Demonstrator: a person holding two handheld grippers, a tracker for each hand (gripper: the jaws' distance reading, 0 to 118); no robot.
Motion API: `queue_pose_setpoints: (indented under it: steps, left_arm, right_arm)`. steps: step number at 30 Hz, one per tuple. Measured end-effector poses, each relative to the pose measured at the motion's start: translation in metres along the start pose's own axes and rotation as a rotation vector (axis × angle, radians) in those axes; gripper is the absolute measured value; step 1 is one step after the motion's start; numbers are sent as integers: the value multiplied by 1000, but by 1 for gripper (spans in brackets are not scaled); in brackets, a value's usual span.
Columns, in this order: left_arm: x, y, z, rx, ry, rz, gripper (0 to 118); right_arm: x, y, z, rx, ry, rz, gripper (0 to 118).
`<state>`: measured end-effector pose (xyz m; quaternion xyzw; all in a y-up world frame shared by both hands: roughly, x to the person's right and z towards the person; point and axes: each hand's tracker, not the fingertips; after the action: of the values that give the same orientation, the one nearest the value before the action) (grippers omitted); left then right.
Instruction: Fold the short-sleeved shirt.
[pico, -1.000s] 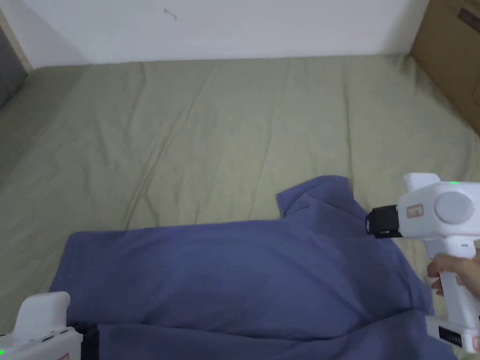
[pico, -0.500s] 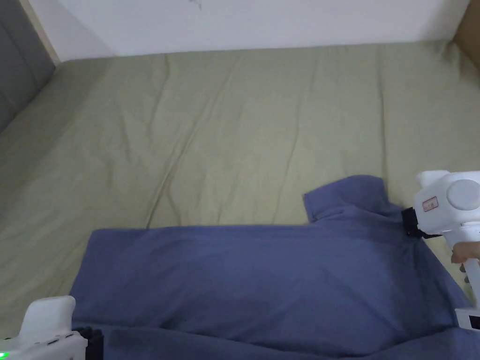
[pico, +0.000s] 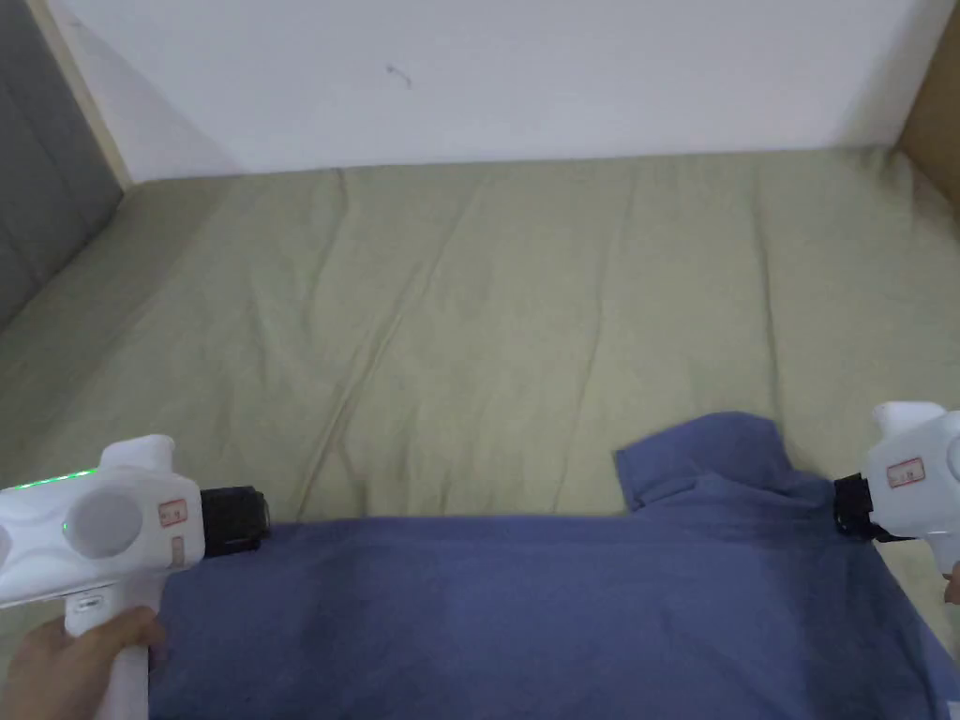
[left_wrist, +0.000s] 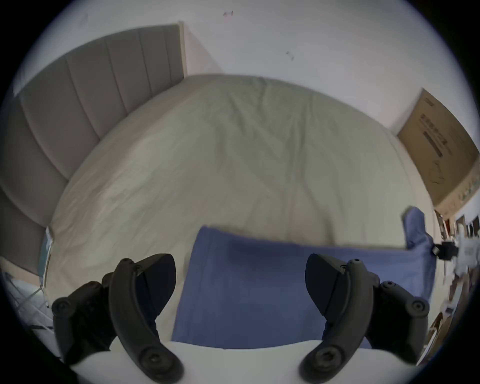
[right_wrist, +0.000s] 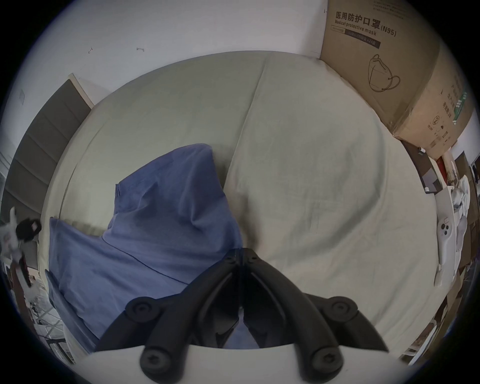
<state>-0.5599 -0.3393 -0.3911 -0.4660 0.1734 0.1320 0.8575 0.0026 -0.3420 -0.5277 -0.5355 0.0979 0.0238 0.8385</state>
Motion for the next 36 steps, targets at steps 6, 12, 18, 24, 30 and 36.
queue_pose_setpoints:
  steps: [6, 12, 18, 24, 30, 36]
  left_arm:
    - [-13, -5, -63, -92, 60, -6, 88]
    - [11, -4, -25, -61, 42, -175, 3]
    - [4, -1, 35, 39, 1, -194, 3]
    - [-23, -16, 127, 171, -56, -136, 3]
    - [-37, -81, 181, 186, -48, -197, 3]
    - [-62, -162, 161, 23, -3, -137, 3]
  right_arm:
    - [-4, -2, -3, -6, 0, 5, 0]
    - [-1, 1, 17, 52, 81, -78, 0]
    - [17, -2, 81, 131, 163, -129, 0]
    - [27, -38, 152, 203, 178, -122, 0]
    - [30, -121, 207, 214, 185, -83, 0]
    - [28, -226, 179, 45, 119, -97, 0]
